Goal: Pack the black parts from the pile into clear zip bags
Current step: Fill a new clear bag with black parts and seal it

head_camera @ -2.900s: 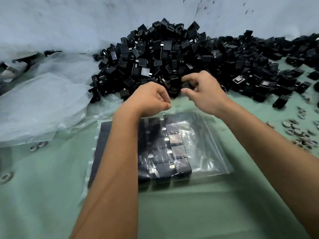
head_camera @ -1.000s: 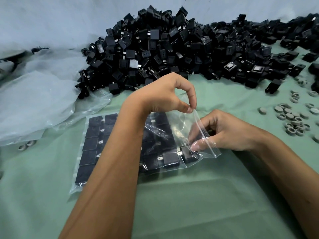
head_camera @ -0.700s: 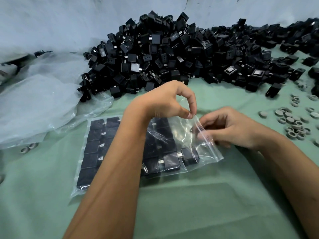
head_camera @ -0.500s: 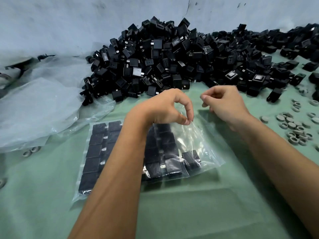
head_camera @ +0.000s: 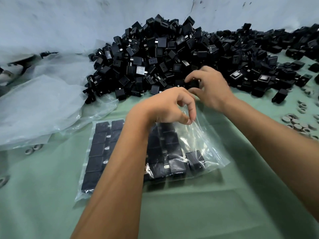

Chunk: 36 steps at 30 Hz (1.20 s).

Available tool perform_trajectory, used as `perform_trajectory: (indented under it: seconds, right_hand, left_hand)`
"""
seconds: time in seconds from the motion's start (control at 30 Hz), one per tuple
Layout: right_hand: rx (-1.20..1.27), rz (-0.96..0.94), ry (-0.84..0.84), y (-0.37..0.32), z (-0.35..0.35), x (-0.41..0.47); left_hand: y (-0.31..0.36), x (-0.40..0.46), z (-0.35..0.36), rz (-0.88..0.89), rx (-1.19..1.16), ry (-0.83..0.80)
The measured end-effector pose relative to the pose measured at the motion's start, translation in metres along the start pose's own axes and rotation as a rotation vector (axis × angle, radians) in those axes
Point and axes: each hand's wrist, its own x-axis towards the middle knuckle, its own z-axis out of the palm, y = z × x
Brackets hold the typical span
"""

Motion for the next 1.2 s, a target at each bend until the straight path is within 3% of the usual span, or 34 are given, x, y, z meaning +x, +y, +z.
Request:
perform_trajectory:
  seconds: [0.1, 0.2, 0.3, 0.4, 0.5, 0.73, 1.2]
  right_hand:
    - [0.432, 0.187, 0.041, 0.000, -0.021, -0.044]
    - [0.666, 0.218, -0.175, -0.003, -0.039, -0.084]
    - [0.658, 0.078, -0.361, -0.011, -0.046, -0.104]
    - [0.532, -0.026, -0.459, -0.018, -0.040, -0.109]
    - [0.570, -0.038, -0.532, -0.021, -0.035, -0.112]
    - [0.651, -0.002, -0.406, -0.022, -0.030, -0.113]
    - [0.774, -0.010, -0.583, -0.018, -0.032, -0.113]
  left_hand:
    - [-0.001, 0.001, 0.000, -0.044, 0.006, 0.009]
    - [0.000, 0.000, -0.002, -0.065, 0.017, 0.006]
    - [0.002, -0.002, -0.004, -0.056, 0.015, 0.005]
    - [0.004, -0.003, -0.005, -0.032, -0.003, 0.020]
    - [0.004, -0.003, -0.005, -0.016, -0.020, 0.024]
    - [0.002, 0.000, -0.003, -0.011, 0.003, 0.017]
    - [0.000, 0.008, 0.002, -0.025, 0.051, 0.013]
